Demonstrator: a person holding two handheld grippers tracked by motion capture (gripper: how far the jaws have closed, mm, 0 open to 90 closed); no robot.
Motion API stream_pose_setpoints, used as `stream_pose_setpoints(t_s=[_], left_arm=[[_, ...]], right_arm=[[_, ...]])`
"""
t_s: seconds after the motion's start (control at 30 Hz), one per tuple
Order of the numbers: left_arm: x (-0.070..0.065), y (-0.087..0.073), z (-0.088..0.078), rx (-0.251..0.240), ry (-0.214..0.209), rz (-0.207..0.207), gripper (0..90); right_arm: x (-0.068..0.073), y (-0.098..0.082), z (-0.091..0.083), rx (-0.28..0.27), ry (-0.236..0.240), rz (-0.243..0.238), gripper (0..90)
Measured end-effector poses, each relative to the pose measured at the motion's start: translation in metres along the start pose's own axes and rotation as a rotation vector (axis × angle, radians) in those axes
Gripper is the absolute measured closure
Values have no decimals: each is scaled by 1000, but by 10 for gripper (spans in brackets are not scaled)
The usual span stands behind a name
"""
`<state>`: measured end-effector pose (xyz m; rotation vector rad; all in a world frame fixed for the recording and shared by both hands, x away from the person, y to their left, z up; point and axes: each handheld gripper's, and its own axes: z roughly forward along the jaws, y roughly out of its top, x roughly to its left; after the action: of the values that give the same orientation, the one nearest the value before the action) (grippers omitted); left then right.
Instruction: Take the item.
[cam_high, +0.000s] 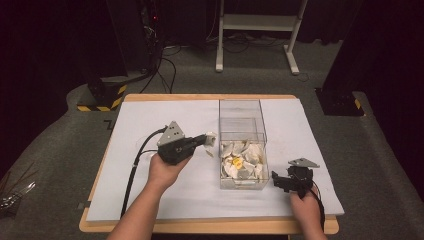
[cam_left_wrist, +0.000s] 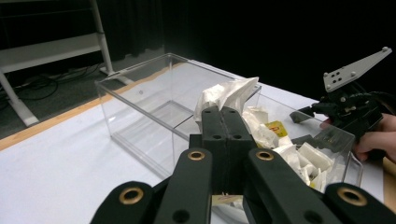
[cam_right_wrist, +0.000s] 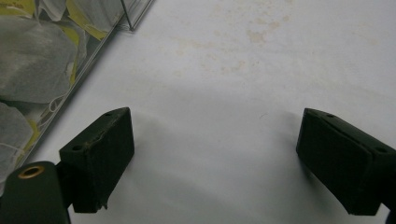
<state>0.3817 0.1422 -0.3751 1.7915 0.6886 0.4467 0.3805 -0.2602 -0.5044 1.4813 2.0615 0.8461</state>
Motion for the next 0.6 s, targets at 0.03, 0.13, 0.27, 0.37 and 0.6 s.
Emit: stream_pose_setpoints(t_s=[0.03, 0.13, 0.27, 0.37, 0.6], left_arm=[[1, -1, -1, 1, 2, 0, 900], [5, -5, -5, 2, 13, -11, 900], [10, -9, -10, 5, 27, -19, 900], [13, -12, -15, 7, 41, -24, 900], [20, -17, -25, 9, 66, -34, 900]], right_arm=[[0, 0, 0, 0, 0, -1, 114], [0, 0, 0, -1, -2, 0, 113], [0, 0, 0, -1, -3, -3, 113], [0, 0, 0, 0, -4, -2, 113], [0, 0, 0, 2, -3, -2, 113]])
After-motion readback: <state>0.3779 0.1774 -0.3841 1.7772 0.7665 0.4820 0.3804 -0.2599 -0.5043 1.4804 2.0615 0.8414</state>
